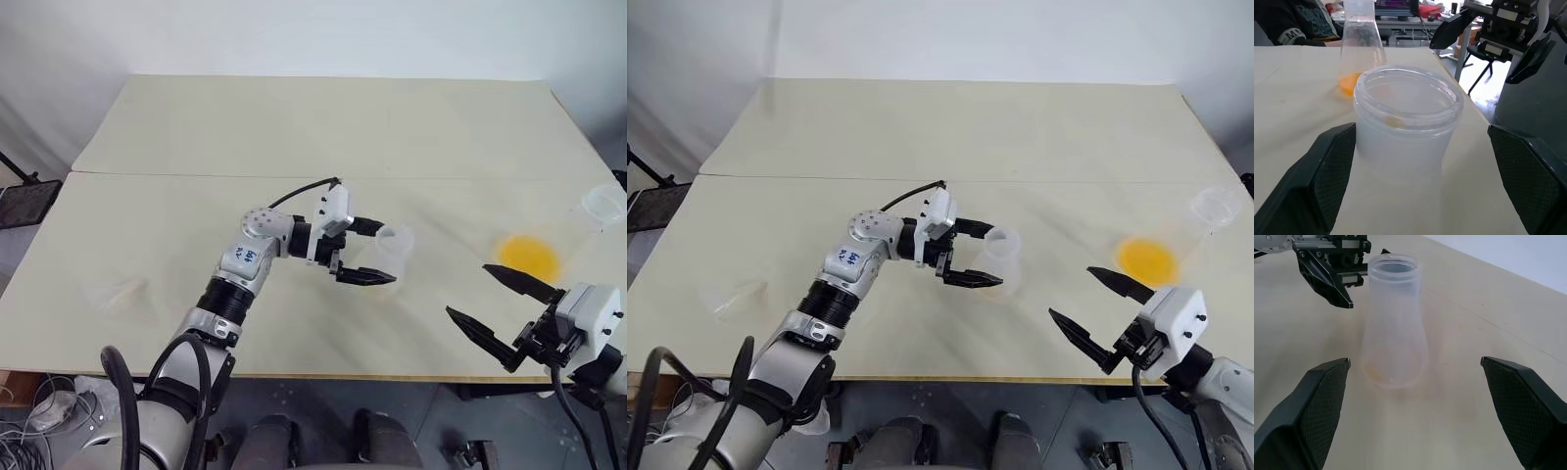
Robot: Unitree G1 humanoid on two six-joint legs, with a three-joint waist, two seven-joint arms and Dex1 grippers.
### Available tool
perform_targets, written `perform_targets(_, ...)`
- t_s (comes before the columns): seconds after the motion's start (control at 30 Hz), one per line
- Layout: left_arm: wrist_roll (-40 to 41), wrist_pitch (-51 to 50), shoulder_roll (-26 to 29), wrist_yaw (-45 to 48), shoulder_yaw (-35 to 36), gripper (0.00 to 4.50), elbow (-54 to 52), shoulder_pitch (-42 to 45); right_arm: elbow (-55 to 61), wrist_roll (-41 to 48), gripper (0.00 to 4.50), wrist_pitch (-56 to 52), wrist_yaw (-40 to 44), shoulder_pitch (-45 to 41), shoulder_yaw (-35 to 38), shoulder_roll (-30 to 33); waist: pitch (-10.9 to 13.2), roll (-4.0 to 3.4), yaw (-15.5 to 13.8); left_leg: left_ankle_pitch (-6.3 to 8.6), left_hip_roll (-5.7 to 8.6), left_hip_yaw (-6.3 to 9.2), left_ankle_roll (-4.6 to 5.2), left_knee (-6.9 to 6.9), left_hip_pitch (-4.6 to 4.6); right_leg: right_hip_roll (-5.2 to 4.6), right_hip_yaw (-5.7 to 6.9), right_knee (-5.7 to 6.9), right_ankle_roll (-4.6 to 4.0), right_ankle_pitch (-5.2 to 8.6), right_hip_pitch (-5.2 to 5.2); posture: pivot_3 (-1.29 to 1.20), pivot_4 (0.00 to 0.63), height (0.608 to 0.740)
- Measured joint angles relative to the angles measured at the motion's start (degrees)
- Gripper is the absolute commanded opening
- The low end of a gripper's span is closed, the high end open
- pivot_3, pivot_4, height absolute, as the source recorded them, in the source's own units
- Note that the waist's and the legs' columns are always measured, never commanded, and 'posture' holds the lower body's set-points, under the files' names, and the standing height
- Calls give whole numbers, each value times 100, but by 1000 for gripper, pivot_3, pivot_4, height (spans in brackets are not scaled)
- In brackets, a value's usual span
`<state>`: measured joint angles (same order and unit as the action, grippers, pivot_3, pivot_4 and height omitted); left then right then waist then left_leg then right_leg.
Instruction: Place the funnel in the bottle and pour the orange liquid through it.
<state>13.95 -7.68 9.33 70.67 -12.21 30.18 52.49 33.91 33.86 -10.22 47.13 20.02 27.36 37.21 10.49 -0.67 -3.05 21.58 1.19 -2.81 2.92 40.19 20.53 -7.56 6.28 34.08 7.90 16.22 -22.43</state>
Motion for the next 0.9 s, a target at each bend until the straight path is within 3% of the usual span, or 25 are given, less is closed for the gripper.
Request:
perform_targets(0.5,-103,551,-105,-138,237,4482,1087,542,-11,-77,4500,-6,-71,-137,4,9,0,0,8,0,1,-1,1,0,1,0,1,1,1,-1,-1,0,150,740)
perform_targets(0.9,-25,-131,921,-122,574,4482,211,426,-188,-62,4500,-49,93,-297,82,282,0,0,35,0,-2,1,0,0,0,1,1,10,2,-1,-5,0,150,740)
